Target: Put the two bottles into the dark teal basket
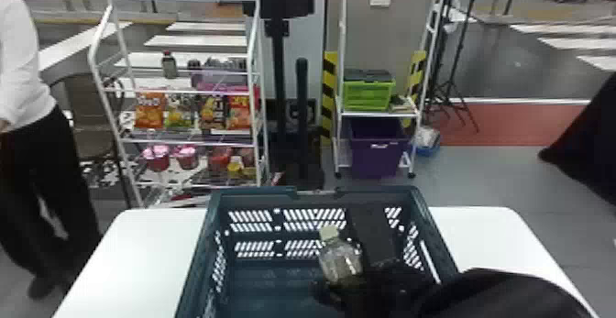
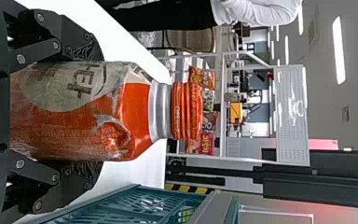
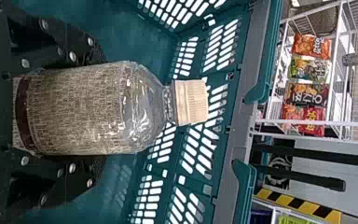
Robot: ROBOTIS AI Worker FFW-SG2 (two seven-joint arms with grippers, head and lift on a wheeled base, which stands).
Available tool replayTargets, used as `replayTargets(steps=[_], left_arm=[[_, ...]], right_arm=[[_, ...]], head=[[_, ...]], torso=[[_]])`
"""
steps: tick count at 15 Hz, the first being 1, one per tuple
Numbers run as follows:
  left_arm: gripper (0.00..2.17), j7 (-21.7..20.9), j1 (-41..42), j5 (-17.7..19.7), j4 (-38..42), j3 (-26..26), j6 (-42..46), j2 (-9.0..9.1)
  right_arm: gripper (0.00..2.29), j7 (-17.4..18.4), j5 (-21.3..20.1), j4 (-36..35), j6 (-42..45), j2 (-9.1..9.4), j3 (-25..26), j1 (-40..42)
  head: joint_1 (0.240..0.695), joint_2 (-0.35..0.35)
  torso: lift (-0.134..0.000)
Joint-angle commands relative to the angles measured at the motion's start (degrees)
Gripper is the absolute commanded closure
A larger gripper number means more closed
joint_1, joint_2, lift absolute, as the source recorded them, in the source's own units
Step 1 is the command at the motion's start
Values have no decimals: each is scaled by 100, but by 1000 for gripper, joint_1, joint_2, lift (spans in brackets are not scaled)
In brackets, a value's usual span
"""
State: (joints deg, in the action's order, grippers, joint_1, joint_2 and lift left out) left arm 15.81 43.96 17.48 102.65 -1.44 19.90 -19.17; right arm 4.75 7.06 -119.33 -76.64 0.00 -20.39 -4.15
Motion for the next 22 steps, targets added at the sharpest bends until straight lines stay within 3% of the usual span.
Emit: replayTargets(steps=[1, 4, 6, 9, 11, 13, 19, 22], left_arm=[[2148, -8, -1, 1, 18, 13, 0, 1], [2148, -8, -1, 1, 36, 13, 0, 1], [2148, -26, -1, 1, 45, 13, 0, 1], [2148, -34, 16, 1, 89, 13, 0, 1], [2148, -43, 34, 1, 132, 13, -17, -8], [2148, -52, 51, -17, 220, 13, -35, -8], [2148, -52, 122, -87, 493, 39, -211, -17], [2148, -43, 183, -157, 704, 48, -334, 1]], right_arm=[[2, 9, 41, -11, 38, 5, 35, 2], [39, 0, 41, -151, 601, 5, 96, 143], [46, -9, 59, -327, 1673, -35, 158, 468], [46, -97, 76, -793, 3642, -440, 387, 1391], [46, -97, 76, -1233, 4310, -668, 589, 2112], [46, -106, 68, -1646, 4995, -782, 773, 2938], [53, -132, 85, -1821, 7245, -844, 1257, 5223], [60, -132, 76, -1241, 8529, -791, 1283, 5759]], head=[[499, 0], [499, 0], [499, 0], [499, 0], [499, 0], [499, 0], [499, 0], [499, 0]], torso=[[0], [0], [0], [0], [0], [0], [0], [0]])
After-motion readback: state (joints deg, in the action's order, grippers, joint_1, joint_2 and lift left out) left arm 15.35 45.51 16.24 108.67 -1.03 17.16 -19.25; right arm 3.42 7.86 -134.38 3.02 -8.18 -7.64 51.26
